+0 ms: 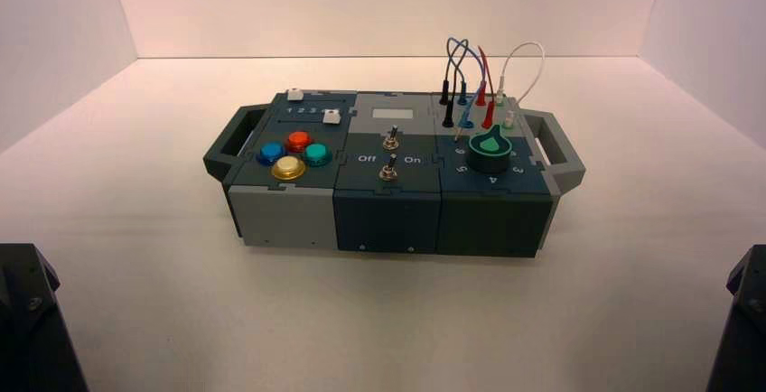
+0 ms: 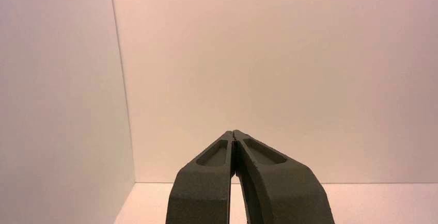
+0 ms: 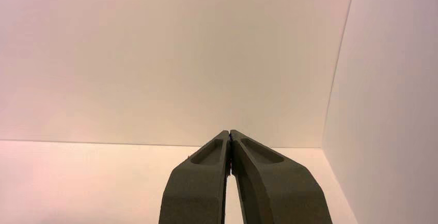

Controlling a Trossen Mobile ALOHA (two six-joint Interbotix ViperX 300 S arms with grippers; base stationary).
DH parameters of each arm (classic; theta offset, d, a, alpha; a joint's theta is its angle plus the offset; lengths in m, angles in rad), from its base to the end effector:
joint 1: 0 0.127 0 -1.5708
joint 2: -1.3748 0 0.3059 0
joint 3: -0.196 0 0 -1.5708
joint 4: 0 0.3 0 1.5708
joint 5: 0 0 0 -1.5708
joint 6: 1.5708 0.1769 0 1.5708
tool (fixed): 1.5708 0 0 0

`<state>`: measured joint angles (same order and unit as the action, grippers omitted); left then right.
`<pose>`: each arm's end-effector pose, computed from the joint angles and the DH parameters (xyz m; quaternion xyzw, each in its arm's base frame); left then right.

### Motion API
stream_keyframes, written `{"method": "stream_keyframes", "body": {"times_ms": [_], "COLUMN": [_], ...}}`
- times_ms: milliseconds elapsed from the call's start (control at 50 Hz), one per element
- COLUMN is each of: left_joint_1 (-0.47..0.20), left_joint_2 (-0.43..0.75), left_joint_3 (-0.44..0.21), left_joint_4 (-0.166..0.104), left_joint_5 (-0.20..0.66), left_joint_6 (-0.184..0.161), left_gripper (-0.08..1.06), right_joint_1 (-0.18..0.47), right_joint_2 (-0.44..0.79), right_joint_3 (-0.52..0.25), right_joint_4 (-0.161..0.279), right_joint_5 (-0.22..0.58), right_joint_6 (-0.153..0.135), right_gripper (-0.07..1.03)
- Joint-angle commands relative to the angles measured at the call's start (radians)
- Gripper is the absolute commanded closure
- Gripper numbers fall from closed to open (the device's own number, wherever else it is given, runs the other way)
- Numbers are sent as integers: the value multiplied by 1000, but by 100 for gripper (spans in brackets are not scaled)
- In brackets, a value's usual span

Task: Pull the red wire.

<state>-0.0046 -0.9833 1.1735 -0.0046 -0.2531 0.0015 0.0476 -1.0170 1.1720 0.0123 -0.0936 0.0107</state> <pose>0.2544 -0.0010 0.2973 -0.0016 -0.0314 -0.0018 0.9995 0.2488 0.0116 0.2783 0.0107 0.0310 0.0229 0.9992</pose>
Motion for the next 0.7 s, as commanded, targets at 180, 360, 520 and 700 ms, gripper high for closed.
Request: {"method": "stream_keyframes", "body": {"times_ms": [180,360,520,700], "left_joint_1": [-2,-2,-21,-167], "left_joint_2": [8,14,40,91], "left_joint_3": [-29,-28,-54,-117], "left_joint_4": [0,0,-2,0], "left_joint_5": [-6,9,86,276], "left_joint_6": [3,3,3,3], "left_gripper": [101,101,101,101], "right_joint_1": [18,26,66,178], "right_joint_2": [5,9,58,178], "right_joint_3": [-35,-44,-84,-153], "right_joint_4": [15,15,15,15], "right_joint_5": [12,66,202,403], "right_joint_6": [3,3,2,0], "right_gripper": [99,99,99,99]}}
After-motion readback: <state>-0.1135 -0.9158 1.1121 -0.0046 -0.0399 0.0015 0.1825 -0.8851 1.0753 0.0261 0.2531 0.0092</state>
